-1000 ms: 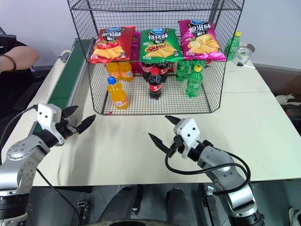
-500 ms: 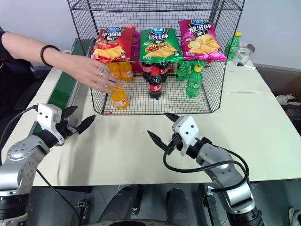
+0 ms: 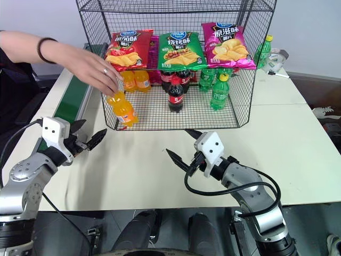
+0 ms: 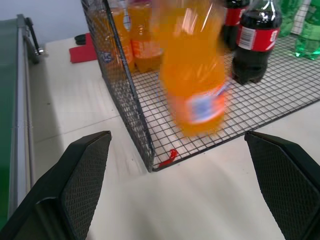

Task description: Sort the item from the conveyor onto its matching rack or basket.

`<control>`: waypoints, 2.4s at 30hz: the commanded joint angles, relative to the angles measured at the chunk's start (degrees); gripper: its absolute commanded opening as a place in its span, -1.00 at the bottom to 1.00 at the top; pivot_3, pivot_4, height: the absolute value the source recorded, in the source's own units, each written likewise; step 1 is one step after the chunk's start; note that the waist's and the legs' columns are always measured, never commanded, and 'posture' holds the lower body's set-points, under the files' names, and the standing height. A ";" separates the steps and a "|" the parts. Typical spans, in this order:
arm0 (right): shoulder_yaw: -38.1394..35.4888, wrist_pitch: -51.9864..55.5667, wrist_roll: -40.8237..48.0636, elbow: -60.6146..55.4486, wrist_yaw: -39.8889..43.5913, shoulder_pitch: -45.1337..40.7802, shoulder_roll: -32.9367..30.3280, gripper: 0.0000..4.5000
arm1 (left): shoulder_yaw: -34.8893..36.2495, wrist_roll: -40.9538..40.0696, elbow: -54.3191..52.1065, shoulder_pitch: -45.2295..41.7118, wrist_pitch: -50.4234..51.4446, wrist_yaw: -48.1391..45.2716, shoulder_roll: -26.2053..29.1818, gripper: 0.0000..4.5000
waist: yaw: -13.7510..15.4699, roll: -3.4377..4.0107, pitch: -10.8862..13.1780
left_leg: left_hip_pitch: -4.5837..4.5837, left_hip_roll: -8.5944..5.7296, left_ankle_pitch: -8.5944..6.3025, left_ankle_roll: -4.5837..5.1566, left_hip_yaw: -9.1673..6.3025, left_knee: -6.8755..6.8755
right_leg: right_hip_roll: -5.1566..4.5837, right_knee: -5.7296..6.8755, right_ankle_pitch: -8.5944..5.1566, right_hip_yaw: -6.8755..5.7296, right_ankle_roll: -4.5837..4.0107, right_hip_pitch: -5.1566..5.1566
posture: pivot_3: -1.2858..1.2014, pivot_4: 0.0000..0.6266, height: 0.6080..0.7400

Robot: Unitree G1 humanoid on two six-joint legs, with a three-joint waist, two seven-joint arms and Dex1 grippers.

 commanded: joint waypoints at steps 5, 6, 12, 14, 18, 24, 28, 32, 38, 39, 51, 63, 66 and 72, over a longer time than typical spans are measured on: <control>0.66 -0.88 0.31 0.16 0.92 -2.15 0.88 1.00 | 3.70 -0.82 -4.20 1.76 0.79 2.82 0.22 0.98 | -0.01 0.00 0.00 | 0.00 0.00 0.00 0.00 0.00 0.00 | 0.00 -0.01 0.00 0.00 0.00 0.00 | 0.03 -0.52 1.00; 0.91 -0.72 0.29 0.26 0.92 -2.43 1.10 1.00 | 3.99 -1.05 -4.46 2.01 1.09 2.91 0.21 0.98 | -0.01 0.00 0.00 | 0.00 0.00 0.00 0.00 0.00 0.00 | 0.00 -0.01 0.00 0.00 0.00 0.00 | 0.03 -0.52 1.00; 1.92 -0.04 0.33 -0.26 0.83 -3.01 1.67 1.00 | 6.05 -1.25 -5.25 2.61 2.71 4.81 0.02 0.98 | 0.03 0.00 0.00 | 0.00 0.00 0.00 0.00 0.00 0.00 | 0.00 -0.02 0.00 0.00 0.00 0.00 | 0.03 -0.52 1.00; 2.25 0.64 0.47 -1.09 0.56 -3.16 1.82 1.00 | 6.71 -0.87 -5.04 2.46 2.78 5.61 -0.06 0.98 | 0.01 0.00 0.00 | 0.00 0.00 -0.01 -0.01 0.00 -0.01 | 0.00 -0.02 0.00 0.00 -0.01 0.00 | 0.03 -0.52 1.00; 2.22 1.74 0.88 -2.14 0.31 -3.60 1.83 1.00 | 7.74 0.43 -2.88 2.12 2.28 7.66 -0.33 0.98 | 0.01 0.01 0.00 | 0.00 0.00 0.00 -0.01 0.00 -0.01 | 0.00 -0.02 0.00 0.00 0.00 -0.01 | 0.03 -0.52 1.00; 0.56 2.00 1.79 -1.41 1.17 -4.15 1.37 1.00 | 11.06 2.14 1.13 -0.09 0.52 14.56 -2.59 0.98 | 0.04 0.00 0.00 | 0.00 0.00 -0.01 -0.01 0.00 -0.01 | 0.00 -0.02 0.00 -0.01 0.00 -0.01 | 0.03 -0.52 1.00; -0.02 1.57 2.20 -0.32 1.64 -4.43 1.25 1.00 | 11.85 3.16 2.40 -0.91 -0.43 16.56 -3.20 0.98 | 0.04 0.00 0.00 | 0.00 0.00 0.00 -0.01 0.00 -0.01 | 0.01 -0.02 0.01 -0.02 0.02 -0.01 | 0.03 -0.52 1.00; 0.25 0.61 1.90 0.69 2.14 -4.68 1.45 1.00 | 12.83 2.86 3.31 -1.56 0.35 18.78 -3.58 0.98 | 0.02 0.00 0.00 | 0.00 0.00 0.00 0.00 0.00 -0.01 | 0.00 -0.03 0.02 -0.02 0.03 -0.01 | 0.03 -0.52 1.00; 1.14 -0.49 1.27 1.95 2.31 -5.44 2.09 1.00 | 13.51 4.17 4.47 -1.82 -1.91 20.87 -3.81 0.98 | 0.01 0.00 0.00 | 0.00 0.00 0.00 -0.01 0.00 -0.01 | 0.01 -0.02 0.02 -0.02 0.03 -0.01 | 0.03 -0.52 1.00; 1.11 -0.85 1.29 2.43 2.61 -5.68 2.02 1.00 | 13.47 4.15 4.77 -1.88 -2.40 20.93 -3.93 0.98 | 0.01 0.00 0.00 | 0.00 0.00 0.00 -0.01 0.00 -0.01 | 0.01 -0.02 0.02 -0.03 0.03 -0.01 | 0.03 -0.52 1.00; 1.89 -4.05 0.54 6.95 4.03 -8.55 2.45 1.00 | 12.85 6.04 8.58 -3.15 -7.23 22.27 -5.60 0.98 | 0.01 -0.01 0.00 | 0.00 0.00 0.00 0.00 0.00 0.00 | 0.01 -0.02 0.05 -0.03 0.09 -0.01 | 0.03 -0.52 1.00; 2.65 -3.31 -0.03 5.36 3.24 -8.70 3.26 1.00 | 11.95 9.57 11.55 -3.47 -11.98 22.35 -5.42 0.98 | 0.01 -0.01 0.00 | 0.00 -0.01 0.00 -0.01 0.00 0.00 | 0.01 -0.02 0.09 -0.03 0.16 -0.01 | 0.03 -0.52 1.00; 2.85 -2.83 -0.05 4.87 2.86 -8.72 3.18 1.00 | 12.22 9.30 12.21 -3.82 -12.58 22.36 -5.77 0.98 | 0.00 -0.01 0.00 | 0.00 -0.01 0.00 -0.01 0.00 -0.01 | 0.01 -0.02 0.09 -0.03 0.16 -0.02 | 0.03 -0.52 1.00; 3.52 -1.96 -0.52 4.57 2.32 -9.55 3.11 1.00 | 11.57 9.82 13.38 -4.24 -14.69 22.09 -5.87 0.98 | 0.00 -0.01 0.00 | 0.00 -0.01 0.00 0.00 0.00 0.00 | 0.01 -0.01 0.10 -0.04 0.18 -0.02 | 0.03 -0.52 1.00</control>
